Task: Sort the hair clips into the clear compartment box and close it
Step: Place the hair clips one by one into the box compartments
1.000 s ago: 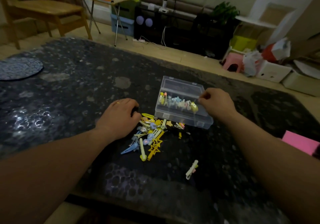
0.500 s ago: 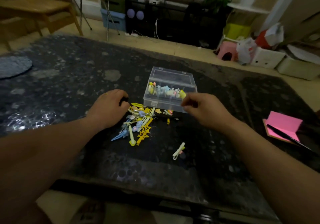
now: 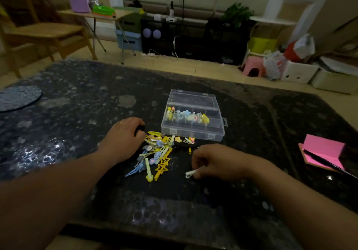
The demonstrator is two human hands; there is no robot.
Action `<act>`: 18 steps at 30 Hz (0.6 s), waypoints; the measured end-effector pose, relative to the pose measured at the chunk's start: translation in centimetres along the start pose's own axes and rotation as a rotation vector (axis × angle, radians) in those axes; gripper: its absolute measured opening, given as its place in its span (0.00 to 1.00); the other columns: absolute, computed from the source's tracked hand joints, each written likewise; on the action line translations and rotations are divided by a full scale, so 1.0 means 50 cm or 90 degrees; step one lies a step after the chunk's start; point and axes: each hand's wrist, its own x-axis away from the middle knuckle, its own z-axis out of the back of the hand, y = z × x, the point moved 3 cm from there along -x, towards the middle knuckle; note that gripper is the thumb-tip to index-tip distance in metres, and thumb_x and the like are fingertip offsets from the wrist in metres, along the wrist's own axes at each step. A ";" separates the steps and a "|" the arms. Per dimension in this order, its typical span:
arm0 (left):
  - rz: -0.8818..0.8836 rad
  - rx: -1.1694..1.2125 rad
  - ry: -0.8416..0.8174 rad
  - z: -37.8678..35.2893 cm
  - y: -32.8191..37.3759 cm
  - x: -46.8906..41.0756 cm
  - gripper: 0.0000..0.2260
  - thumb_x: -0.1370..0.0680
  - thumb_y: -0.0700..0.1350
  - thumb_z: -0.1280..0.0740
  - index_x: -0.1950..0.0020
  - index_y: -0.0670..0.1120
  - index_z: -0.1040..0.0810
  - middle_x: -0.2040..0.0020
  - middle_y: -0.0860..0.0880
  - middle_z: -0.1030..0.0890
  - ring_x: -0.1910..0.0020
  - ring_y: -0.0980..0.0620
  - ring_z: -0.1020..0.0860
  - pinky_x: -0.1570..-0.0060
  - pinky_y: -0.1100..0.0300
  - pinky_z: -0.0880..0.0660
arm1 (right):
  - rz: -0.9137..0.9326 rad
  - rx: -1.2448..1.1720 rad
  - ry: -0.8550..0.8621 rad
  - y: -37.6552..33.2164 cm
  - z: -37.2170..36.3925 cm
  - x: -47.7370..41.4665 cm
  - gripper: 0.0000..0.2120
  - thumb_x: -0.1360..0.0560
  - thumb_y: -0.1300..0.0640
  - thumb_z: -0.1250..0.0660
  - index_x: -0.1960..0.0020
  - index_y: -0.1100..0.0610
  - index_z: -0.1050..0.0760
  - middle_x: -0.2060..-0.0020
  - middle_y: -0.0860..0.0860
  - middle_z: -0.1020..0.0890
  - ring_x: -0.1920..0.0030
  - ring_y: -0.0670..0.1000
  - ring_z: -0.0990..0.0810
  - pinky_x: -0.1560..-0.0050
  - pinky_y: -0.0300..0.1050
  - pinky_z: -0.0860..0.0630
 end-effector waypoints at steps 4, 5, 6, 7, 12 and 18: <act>-0.005 0.006 0.005 -0.005 -0.003 -0.004 0.17 0.20 0.49 0.38 0.34 0.49 0.22 0.35 0.50 0.20 0.37 0.49 0.23 0.36 0.50 0.27 | -0.033 0.011 0.055 -0.005 0.005 -0.018 0.08 0.18 0.43 0.31 0.49 0.47 0.21 0.56 0.44 0.19 0.56 0.43 0.21 0.55 0.43 0.25; -0.007 0.007 0.008 -0.006 -0.004 -0.005 0.16 0.20 0.49 0.38 0.34 0.49 0.22 0.35 0.50 0.20 0.37 0.49 0.23 0.36 0.50 0.27 | -0.036 -0.009 0.068 -0.009 0.011 -0.022 0.09 0.17 0.43 0.32 0.48 0.47 0.20 0.56 0.44 0.19 0.56 0.43 0.20 0.56 0.42 0.25; -0.009 0.007 0.011 -0.006 -0.006 -0.007 0.16 0.20 0.49 0.38 0.34 0.49 0.21 0.36 0.50 0.19 0.38 0.49 0.23 0.37 0.51 0.27 | -0.041 -0.045 0.089 -0.014 0.022 -0.023 0.08 0.16 0.44 0.33 0.48 0.48 0.20 0.57 0.44 0.18 0.57 0.42 0.20 0.56 0.41 0.24; -0.010 0.007 0.014 -0.007 -0.007 -0.006 0.16 0.20 0.49 0.38 0.35 0.49 0.21 0.36 0.50 0.19 0.38 0.49 0.23 0.37 0.51 0.27 | -0.054 -0.085 0.123 -0.014 0.041 -0.027 0.08 0.16 0.45 0.33 0.47 0.48 0.19 0.57 0.45 0.17 0.57 0.42 0.19 0.56 0.38 0.24; -0.013 0.000 0.021 -0.008 -0.012 -0.004 0.22 0.24 0.56 0.45 0.37 0.50 0.21 0.39 0.51 0.18 0.41 0.50 0.22 0.38 0.51 0.26 | -0.210 -0.186 0.373 0.041 0.177 -0.075 0.06 0.16 0.54 0.32 0.48 0.54 0.18 0.56 0.51 0.15 0.53 0.52 0.15 0.61 0.41 0.20; -0.015 -0.006 0.024 -0.005 -0.011 -0.003 0.24 0.25 0.57 0.47 0.38 0.50 0.21 0.40 0.52 0.19 0.41 0.51 0.23 0.36 0.52 0.28 | -0.376 0.007 0.326 0.129 0.217 -0.175 0.11 0.19 0.53 0.30 0.50 0.61 0.14 0.56 0.61 0.13 0.55 0.61 0.14 0.52 0.57 0.15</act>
